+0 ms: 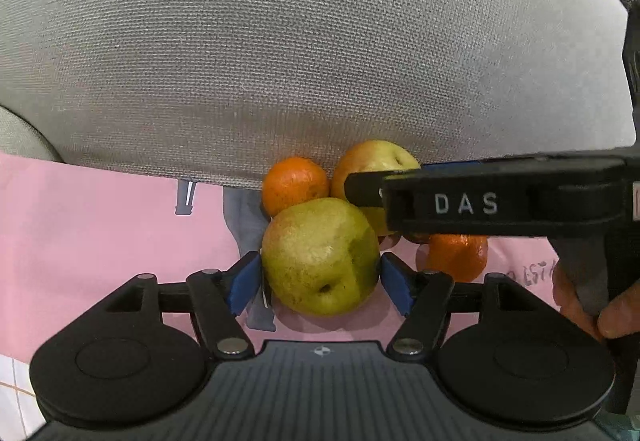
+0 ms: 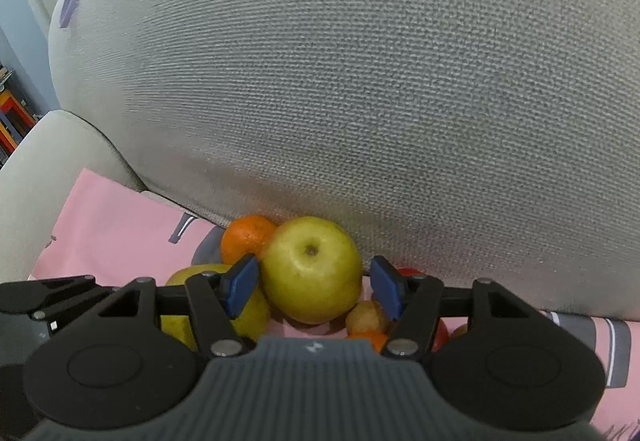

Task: Organize fruits
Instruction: 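Grasp one pear with the left tool while the right tool grasps the other pear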

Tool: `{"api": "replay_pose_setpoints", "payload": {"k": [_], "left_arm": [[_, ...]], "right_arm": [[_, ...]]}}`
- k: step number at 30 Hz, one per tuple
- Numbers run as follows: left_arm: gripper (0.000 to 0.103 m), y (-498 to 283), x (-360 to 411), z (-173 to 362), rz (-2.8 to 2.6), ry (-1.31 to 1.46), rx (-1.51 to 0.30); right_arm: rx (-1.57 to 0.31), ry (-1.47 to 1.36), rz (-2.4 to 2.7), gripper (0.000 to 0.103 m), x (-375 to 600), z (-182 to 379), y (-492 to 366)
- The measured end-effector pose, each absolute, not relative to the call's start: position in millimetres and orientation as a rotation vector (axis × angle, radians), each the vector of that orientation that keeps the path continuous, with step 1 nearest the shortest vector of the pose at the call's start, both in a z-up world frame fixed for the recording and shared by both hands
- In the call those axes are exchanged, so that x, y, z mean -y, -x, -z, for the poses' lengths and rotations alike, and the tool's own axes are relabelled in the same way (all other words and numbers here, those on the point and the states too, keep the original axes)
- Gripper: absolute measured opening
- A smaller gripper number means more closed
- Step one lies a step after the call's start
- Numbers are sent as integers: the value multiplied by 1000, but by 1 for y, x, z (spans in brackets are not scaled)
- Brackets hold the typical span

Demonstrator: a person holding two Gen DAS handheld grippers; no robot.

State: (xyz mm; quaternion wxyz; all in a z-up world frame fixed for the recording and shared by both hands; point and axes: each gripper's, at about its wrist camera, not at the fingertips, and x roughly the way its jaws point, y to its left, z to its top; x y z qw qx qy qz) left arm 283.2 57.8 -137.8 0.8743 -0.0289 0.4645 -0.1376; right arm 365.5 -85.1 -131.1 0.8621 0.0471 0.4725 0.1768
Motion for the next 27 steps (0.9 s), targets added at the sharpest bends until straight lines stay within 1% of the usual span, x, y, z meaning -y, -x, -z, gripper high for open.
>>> {"api": "replay_pose_setpoints", "payload": {"k": [9,12,20,27], "left_arm": [[78,-292,-47,148,275,41,-968],[75,-294,-41,150,279,17,-965],[75,-288,-32,143,270,-7,-955],[75,-280,-36,126,258,33,-937]], "right_arm": [[-1005,-132,-366,61,79,140,-374],[-1020,-159,-358,59,77,144,-378],[-1016,-135,-338,59,75,136,-376],[-958,-119,-308,59,85,115,-366]]}}
